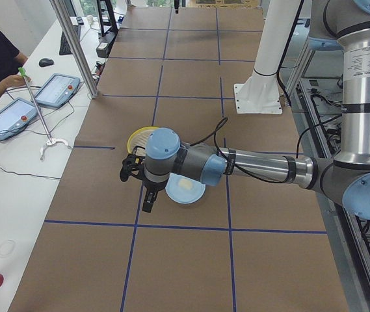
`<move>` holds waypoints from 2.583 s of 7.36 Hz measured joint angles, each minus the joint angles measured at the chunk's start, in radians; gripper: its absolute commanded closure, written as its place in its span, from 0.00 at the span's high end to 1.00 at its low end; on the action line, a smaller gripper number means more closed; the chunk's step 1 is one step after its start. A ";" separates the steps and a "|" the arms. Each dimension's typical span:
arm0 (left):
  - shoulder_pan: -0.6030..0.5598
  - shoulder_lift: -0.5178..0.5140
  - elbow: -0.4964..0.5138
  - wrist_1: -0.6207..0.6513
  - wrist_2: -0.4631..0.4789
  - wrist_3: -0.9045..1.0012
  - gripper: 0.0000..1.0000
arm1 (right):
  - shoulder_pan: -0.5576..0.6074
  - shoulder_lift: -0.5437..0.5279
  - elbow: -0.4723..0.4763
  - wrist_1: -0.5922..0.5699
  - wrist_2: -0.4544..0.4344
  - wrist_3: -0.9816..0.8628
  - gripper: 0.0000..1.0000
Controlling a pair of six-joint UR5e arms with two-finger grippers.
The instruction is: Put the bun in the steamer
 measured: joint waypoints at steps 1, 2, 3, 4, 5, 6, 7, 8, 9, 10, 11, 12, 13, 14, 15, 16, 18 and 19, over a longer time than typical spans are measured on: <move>0.025 0.002 -0.038 0.001 0.002 -0.064 1.00 | 0.000 0.000 0.000 0.000 0.000 0.000 1.00; 0.072 0.007 -0.088 0.001 0.002 -0.162 1.00 | 0.000 0.000 0.000 0.000 0.000 0.000 1.00; 0.147 0.011 -0.141 0.000 0.004 -0.294 1.00 | 0.000 0.000 0.000 0.000 0.000 0.000 1.00; 0.224 0.017 -0.178 -0.003 0.007 -0.407 1.00 | 0.000 0.000 0.000 0.000 0.000 0.000 1.00; 0.305 0.025 -0.199 -0.007 0.029 -0.488 1.00 | 0.000 0.000 0.000 0.000 0.000 0.000 1.00; 0.394 0.029 -0.194 -0.024 0.089 -0.551 1.00 | 0.000 0.000 0.000 0.000 0.000 0.000 1.00; 0.469 0.032 -0.148 -0.093 0.145 -0.615 1.00 | 0.000 0.000 0.000 0.000 0.000 0.000 1.00; 0.527 0.036 -0.070 -0.231 0.176 -0.694 1.00 | 0.000 0.000 0.000 0.000 0.000 0.000 1.00; 0.575 0.047 -0.002 -0.372 0.197 -0.773 1.00 | 0.000 0.000 0.000 0.000 0.000 0.000 1.00; 0.605 0.065 0.032 -0.463 0.213 -0.820 1.00 | 0.000 0.000 0.000 0.000 0.000 0.000 1.00; 0.618 0.087 0.040 -0.505 0.221 -0.838 1.00 | 0.000 0.000 0.000 0.000 0.000 0.000 1.00; 0.624 0.112 0.041 -0.532 0.224 -0.842 1.00 | 0.000 0.000 0.000 0.000 0.000 0.000 1.00; 0.626 0.132 0.043 -0.550 0.227 -0.843 1.00 | 0.000 0.000 0.000 0.000 0.000 0.000 1.00; 0.631 0.142 0.048 -0.557 0.230 -0.844 1.00 | 0.000 0.000 0.000 0.000 0.000 0.000 1.00; 0.642 0.145 0.053 -0.559 0.238 -0.844 1.00 | 0.000 0.000 0.000 0.000 0.000 0.000 1.00; 0.660 0.144 0.058 -0.557 0.249 -0.845 1.00 | 0.000 0.000 0.000 0.000 0.000 0.000 1.00; 0.704 0.136 0.068 -0.553 0.269 -0.844 1.00 | 0.000 0.000 0.000 0.000 0.000 0.000 1.00; 0.714 0.130 0.077 -0.552 0.274 -0.843 1.00 | 0.000 0.000 0.000 0.000 0.000 0.000 1.00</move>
